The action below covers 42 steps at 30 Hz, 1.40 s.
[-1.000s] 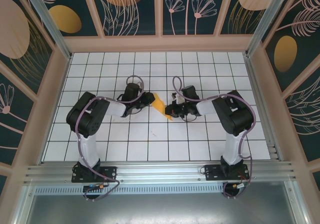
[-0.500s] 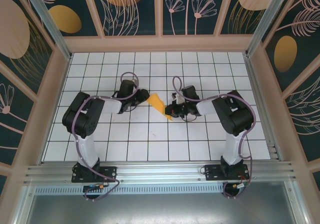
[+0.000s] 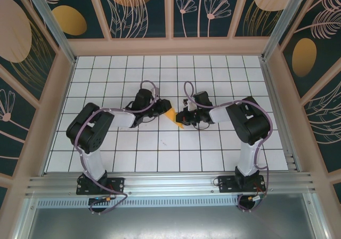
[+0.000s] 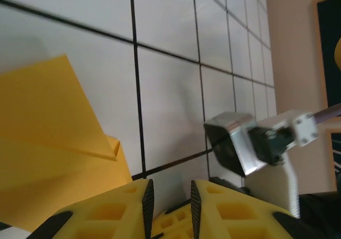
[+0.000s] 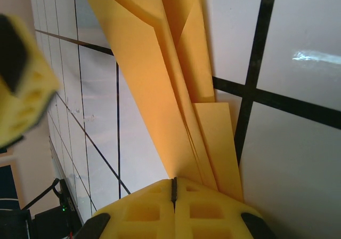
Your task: Fold a paper plane with a square sheet of paper (pick it up from the middle)
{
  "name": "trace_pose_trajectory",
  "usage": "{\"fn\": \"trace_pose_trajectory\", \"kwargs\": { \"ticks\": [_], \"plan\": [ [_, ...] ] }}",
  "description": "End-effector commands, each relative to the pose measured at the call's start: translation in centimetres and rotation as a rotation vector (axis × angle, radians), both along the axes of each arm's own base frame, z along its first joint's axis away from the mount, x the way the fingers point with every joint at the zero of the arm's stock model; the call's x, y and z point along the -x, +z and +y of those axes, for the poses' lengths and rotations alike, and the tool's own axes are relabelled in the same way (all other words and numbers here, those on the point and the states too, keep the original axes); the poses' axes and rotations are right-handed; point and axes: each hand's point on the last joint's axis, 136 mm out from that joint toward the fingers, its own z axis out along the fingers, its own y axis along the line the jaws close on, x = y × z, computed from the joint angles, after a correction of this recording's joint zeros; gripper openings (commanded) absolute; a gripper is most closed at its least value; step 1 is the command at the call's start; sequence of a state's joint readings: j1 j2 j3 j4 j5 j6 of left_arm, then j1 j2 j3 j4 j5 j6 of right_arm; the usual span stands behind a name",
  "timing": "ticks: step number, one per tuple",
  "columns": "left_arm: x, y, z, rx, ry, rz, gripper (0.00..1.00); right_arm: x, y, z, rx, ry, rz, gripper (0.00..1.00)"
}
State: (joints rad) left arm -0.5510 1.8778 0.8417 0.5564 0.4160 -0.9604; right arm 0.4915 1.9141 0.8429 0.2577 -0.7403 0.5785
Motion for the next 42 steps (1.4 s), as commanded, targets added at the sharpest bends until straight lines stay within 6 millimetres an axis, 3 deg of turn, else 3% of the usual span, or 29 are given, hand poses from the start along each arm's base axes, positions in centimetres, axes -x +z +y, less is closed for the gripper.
{"fn": "trace_pose_trajectory", "kwargs": {
  "ticks": [1,5,9,12,16,20,25,29,34,42],
  "plan": [
    [0.0,-1.7,-0.7,0.049,0.004,0.066,0.28,2.2,-4.8,-2.8,0.163,-0.04,0.141,0.0],
    [0.3,-4.3,0.1,0.001,0.039,0.116,0.27,1.9,-4.2,-2.6,0.152,-0.038,0.129,0.0],
    [0.7,-6.1,0.9,-0.059,0.053,0.154,0.26,1.4,-1.7,-1.7,0.105,-0.01,0.086,0.0],
    [1.0,-6.6,1.1,-0.075,0.048,0.161,0.26,1.0,0.7,-0.8,0.064,0.03,0.051,0.0],
    [1.0,-6.7,1.3,-0.1,0.047,0.16,0.26,1.8,1.7,0.8,0.052,0.113,0.034,0.0],
    [0.8,-6.7,1.3,-0.105,0.046,0.158,0.26,2.1,0.5,1.1,0.083,0.132,0.051,0.0],
    [0.7,-6.8,1.4,-0.126,0.044,0.157,0.26,2.4,-1.2,-0.1,0.155,0.106,0.074,0.0],
    [0.7,-7.1,1.6,-0.149,0.048,0.162,0.25,3.7,-2.3,-1.6,0.194,0.09,0.111,0.0],
    [0.8,-7.5,1.9,-0.166,0.054,0.168,0.24,5.0,-2.1,-2.9,0.193,0.083,0.119,0.0],
    [1.0,-7.8,2.3,-0.181,0.054,0.17,0.23,6.3,-1.0,-3.3,0.139,0.091,0.12,0.03]
  ]
}}
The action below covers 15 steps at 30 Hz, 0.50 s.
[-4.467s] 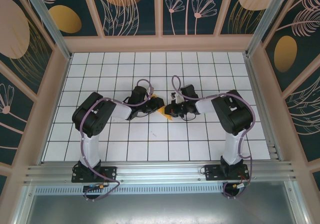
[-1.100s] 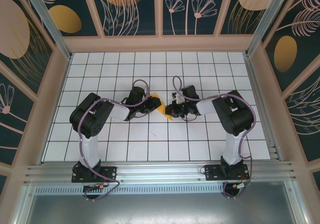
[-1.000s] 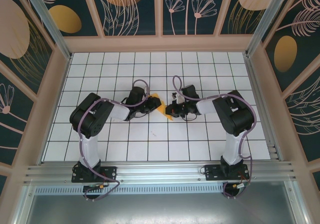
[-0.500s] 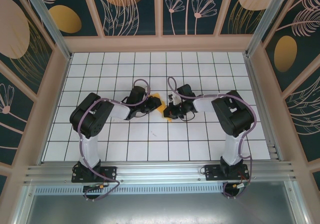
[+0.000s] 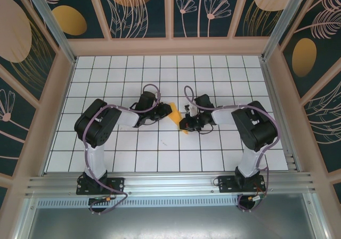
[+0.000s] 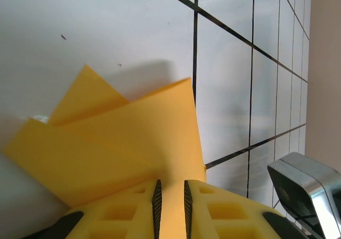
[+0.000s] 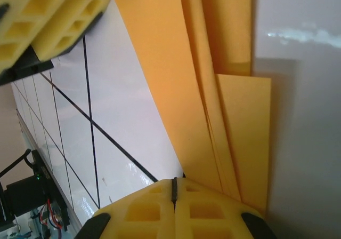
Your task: Fold a paper plane with a square sheet of paper (pick it up from the middle)
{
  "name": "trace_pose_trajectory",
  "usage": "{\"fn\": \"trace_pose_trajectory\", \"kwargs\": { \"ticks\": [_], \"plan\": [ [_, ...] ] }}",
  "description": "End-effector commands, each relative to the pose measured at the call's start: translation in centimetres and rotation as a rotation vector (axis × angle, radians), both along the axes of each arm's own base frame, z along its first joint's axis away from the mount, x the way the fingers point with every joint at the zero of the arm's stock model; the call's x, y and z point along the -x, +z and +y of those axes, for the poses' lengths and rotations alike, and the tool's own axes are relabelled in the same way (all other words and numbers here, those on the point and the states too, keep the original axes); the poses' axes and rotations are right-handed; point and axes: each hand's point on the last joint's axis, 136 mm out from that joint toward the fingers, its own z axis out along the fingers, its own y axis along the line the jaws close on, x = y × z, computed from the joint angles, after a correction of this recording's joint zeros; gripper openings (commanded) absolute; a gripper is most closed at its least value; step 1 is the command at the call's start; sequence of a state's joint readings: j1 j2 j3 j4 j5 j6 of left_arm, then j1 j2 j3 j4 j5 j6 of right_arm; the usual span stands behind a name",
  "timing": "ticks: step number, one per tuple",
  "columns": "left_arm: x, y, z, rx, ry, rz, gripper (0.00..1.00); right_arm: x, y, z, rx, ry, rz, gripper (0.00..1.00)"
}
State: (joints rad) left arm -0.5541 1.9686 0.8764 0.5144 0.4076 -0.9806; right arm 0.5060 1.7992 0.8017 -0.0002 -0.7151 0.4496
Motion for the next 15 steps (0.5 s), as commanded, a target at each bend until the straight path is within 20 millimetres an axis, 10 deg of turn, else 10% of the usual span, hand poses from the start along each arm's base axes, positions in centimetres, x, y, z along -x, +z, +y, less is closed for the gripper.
{"fn": "trace_pose_trajectory", "kwargs": {
  "ticks": [1,15],
  "plan": [
    [1.0,-3.8,2.0,-0.123,0.027,0.069,0.23,1.8,-0.5,-1.1,0.018,0.007,0.058,0.03],
    [-3.9,-2.2,3.0,-0.159,0.028,-0.033,0.25,3.3,-2.7,-2.0,0.049,0.009,0.115,0.0]
  ]
}}
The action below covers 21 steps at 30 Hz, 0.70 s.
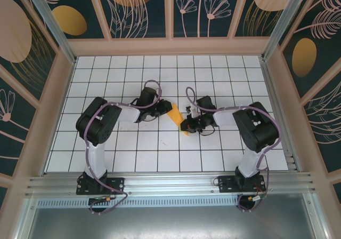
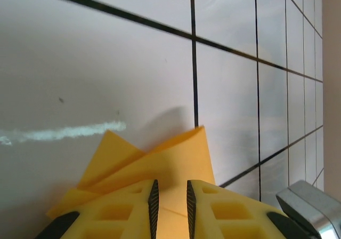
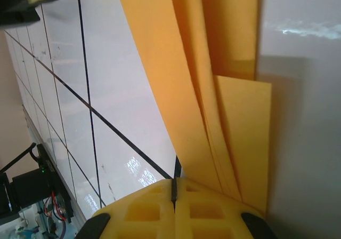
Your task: Fold a paper plane with a square sheet of paper (pick it up from the middle)
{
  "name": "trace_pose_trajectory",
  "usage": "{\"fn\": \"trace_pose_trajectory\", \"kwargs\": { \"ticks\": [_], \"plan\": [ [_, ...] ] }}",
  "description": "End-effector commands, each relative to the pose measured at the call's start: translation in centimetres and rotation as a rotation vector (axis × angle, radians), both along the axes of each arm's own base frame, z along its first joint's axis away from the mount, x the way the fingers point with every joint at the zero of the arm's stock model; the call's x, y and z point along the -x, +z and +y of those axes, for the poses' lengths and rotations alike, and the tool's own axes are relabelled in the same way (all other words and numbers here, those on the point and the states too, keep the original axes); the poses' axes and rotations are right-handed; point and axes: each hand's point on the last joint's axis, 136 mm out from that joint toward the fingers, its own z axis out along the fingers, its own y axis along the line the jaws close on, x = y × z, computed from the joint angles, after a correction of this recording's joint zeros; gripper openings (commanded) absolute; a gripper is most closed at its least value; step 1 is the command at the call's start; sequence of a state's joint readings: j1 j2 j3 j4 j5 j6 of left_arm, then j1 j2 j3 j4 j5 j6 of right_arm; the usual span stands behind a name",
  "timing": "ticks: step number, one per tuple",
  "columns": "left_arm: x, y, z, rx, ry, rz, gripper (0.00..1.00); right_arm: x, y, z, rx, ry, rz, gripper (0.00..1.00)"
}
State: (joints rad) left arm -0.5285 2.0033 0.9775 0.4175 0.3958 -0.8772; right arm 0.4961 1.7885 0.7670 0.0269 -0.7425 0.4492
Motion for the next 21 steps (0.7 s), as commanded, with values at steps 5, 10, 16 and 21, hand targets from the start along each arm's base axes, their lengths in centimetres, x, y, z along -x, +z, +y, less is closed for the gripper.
{"fn": "trace_pose_trajectory", "kwargs": {
  "ticks": [5,10,16,21],
  "plan": [
    [-3.2,-3.2,4.7,-0.111,0.091,0.023,0.25,2.7,-3.0,-1.9,0.08,0.003,0.102,0.0],
    [-4.8,-3.0,6.0,-0.181,0.096,0.024,0.25,2.3,-2.6,-2.3,0.082,-0.017,0.059,0.0],
    [-5.6,2.0,6.0,-0.135,0.129,-0.032,0.27,0.4,0.1,-1.6,0.048,-0.04,-0.038,0.04],
    [-4.3,6.0,6.3,-0.071,0.153,-0.073,0.28,-2.1,4.6,-0.7,0.008,-0.053,-0.169,0.15]
  ]
}}
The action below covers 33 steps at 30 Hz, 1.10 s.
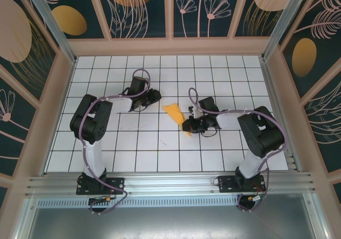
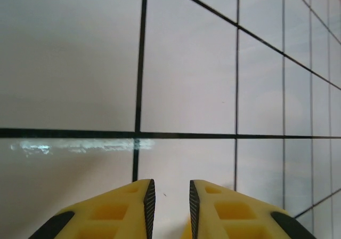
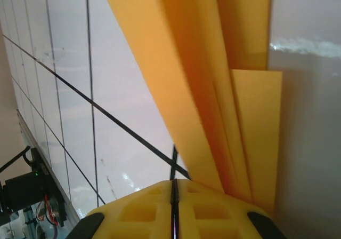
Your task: Fold a paper plane with a square sheet of paper (pick it up from the middle)
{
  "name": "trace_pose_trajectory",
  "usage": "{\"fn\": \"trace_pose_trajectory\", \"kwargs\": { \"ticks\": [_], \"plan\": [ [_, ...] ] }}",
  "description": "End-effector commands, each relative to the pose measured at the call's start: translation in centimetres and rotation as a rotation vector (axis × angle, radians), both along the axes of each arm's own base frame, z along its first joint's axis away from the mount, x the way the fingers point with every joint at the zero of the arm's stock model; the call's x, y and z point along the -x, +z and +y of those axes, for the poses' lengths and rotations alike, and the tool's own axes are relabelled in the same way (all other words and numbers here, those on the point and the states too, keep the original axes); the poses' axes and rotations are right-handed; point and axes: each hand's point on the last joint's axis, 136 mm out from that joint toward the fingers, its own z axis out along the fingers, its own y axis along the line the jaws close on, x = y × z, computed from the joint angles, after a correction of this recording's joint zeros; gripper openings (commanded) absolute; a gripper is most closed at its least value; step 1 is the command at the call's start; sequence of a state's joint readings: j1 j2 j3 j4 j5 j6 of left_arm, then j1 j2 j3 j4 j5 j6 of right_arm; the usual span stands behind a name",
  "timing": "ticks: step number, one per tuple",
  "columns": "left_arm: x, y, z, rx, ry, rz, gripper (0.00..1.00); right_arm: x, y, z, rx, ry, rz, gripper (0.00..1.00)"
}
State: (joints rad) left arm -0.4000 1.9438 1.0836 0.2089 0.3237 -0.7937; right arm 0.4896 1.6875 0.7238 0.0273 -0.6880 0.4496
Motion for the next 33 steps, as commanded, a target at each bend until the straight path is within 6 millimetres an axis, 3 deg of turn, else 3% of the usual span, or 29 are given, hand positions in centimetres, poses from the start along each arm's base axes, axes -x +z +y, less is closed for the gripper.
{"fn": "trace_pose_trajectory", "kwargs": {
  "ticks": [1,5,9,12,14,21,23,25,33],
  "plan": [
    [1.0,3.9,0.5,0.037,0.02,-0.047,0.28,-2.3,4.2,0.4,-0.012,-0.023,-0.128,0.17],
    [3.3,6.0,1.1,0.067,0.026,-0.078,0.3,-3.6,8.4,-0.5,-0.006,-0.076,-0.286,0.26],
    [5.5,7.0,1.1,0.112,0.034,-0.096,0.32,-4.2,10.2,-2.9,0.059,-0.152,-0.397,0.33],
    [7.2,6.7,0.0,0.147,0.022,-0.094,0.37,-4.8,9.3,-4.2,0.076,-0.189,-0.38,0.34],
    [8.2,5.7,-1.0,0.177,0.011,-0.074,0.37,-5.1,7.5,-4.6,0.077,-0.192,-0.315,0.35],
    [9.3,3.8,-4.5,0.264,-0.058,-0.012,0.4,-6.2,4.5,-2.5,0.06,-0.065,-0.241,0.41],
    [9.4,4.1,-4.9,0.307,-0.06,-0.012,0.4,-6.5,3.5,-2.3,0.073,-0.042,-0.221,0.42],
    [9.6,2.9,-5.0,0.316,-0.06,0.013,0.4,-6.6,3.0,-2.0,0.072,-0.016,-0.211,0.42],
    [10.1,0.8,-4.8,0.281,-0.069,0.057,0.4,-5.0,3.0,-0.3,0.05,0.076,-0.22,0.45]
  ]
}}
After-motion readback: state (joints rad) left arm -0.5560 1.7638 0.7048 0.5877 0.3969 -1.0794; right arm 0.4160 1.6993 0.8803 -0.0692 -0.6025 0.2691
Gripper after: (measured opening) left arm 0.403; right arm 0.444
